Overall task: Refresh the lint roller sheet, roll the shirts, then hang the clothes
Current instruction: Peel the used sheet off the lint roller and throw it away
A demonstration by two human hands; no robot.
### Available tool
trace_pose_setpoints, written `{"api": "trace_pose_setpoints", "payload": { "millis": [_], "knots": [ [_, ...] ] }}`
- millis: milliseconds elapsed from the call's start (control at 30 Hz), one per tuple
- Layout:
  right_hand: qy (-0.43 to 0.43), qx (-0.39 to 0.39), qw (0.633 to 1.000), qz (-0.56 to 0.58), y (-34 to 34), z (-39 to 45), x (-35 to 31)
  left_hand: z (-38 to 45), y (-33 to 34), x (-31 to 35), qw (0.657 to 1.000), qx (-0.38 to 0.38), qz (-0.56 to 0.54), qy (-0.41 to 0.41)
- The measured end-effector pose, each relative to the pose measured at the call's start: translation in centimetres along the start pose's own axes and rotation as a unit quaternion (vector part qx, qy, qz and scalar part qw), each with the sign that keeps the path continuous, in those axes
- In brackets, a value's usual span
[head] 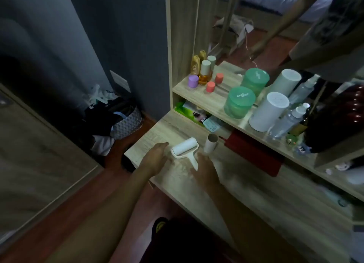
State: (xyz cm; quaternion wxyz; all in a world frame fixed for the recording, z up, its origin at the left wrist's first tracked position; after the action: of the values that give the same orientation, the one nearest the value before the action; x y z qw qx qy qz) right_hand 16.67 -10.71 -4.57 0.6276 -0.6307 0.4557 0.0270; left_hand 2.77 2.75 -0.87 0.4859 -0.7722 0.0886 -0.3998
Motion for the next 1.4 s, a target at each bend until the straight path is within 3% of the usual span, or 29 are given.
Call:
{"api": "trace_pose_setpoints", "payload": {
  "millis": [467, 600, 733, 833, 1000, 1133, 1400],
  "knots": [
    [0.080, -0.048, 0.994, -0.061, 1.8, 1.7, 0.3, 4.9, 1.5, -2.2, 0.997, -0.059, -0.043, -0.035],
    [0.075, -0.059, 0.992, -0.078, 2.3, 2.6, 0.1, 5.6, 2.7, -2.8, 0.992, -0.051, -0.113, -0.034],
    [0.079, -0.056, 0.994, -0.054, 2.8, 2.8, 0.0, 5.8, 2.8, -3.8, 0.984, -0.037, -0.166, -0.062],
    [0.109, -0.067, 0.990, 0.061, 2.9, 3.3, -0.6, 6.1, 2.6, -4.7, 0.980, -0.050, -0.176, -0.078],
    [0.125, 0.012, 0.971, 0.204, 1.9, 5.8, -2.3, 6.3, 2.7, -4.8, 0.981, -0.053, -0.180, -0.057],
    [0.122, 0.053, 0.972, 0.195, 1.4, 7.0, -2.4, 6.3, 2.7, -4.7, 0.981, -0.042, -0.183, -0.046],
    [0.095, 0.063, 0.979, 0.170, 1.8, 8.2, -1.8, 6.2, 2.6, -4.4, 0.988, -0.053, -0.144, -0.011]
  ]
}}
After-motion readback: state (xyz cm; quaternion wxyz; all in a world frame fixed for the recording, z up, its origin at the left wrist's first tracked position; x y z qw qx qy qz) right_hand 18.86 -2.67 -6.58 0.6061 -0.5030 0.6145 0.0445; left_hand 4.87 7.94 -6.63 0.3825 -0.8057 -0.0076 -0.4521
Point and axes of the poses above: each hand's wrist, its own z-axis towards the middle knuckle, its own y-axis out of the palm, x = y × z, the point moved 4 cm from there along z, towards the middle knuckle, and after that the axes turned 1 degree about y, right-handed, at the moved point
